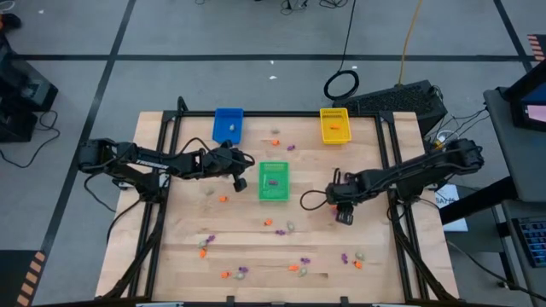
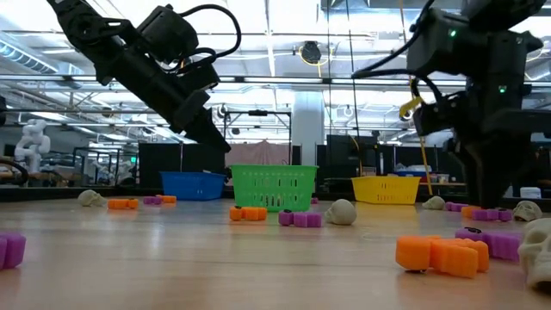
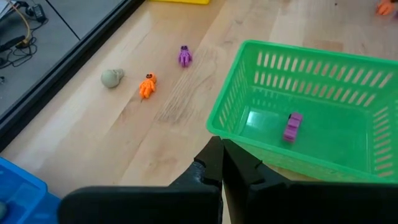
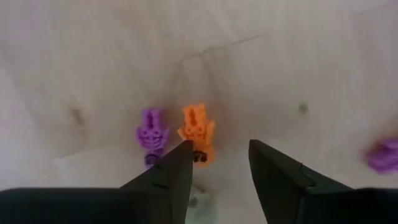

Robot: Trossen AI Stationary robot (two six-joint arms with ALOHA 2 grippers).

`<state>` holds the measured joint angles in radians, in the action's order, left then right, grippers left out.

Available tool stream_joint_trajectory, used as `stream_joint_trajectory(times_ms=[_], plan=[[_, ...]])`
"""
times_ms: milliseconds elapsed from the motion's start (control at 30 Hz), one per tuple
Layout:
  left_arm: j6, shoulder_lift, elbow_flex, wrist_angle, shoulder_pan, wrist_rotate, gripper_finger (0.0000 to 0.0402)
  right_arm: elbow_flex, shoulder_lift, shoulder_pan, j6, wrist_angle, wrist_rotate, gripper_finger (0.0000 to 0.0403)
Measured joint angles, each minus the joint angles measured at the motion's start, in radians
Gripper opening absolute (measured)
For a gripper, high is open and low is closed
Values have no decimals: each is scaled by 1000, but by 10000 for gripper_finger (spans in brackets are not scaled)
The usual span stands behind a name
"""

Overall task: Sort Halloween decoration
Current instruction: Put the orange skeleton toy into the yellow bin

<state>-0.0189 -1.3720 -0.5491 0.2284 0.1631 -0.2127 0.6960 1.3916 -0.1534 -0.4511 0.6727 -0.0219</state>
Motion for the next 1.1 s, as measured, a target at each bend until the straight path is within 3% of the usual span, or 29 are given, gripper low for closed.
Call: stream_joint_trajectory(times_ms=[267,533,867,1100], plan=[[0,0,0,-2,0,2,6,5,74,4,27,-19,24,96],[0,0,0,-2,0,2,6,-2,27,4,26,-18,25,13],[0,0,0,-2,0,3,6,-2,-131,33,-6,-60,-8,16],[-2,0,0,-1,0,53,6,41,-196,226,36,-31,-127,19]])
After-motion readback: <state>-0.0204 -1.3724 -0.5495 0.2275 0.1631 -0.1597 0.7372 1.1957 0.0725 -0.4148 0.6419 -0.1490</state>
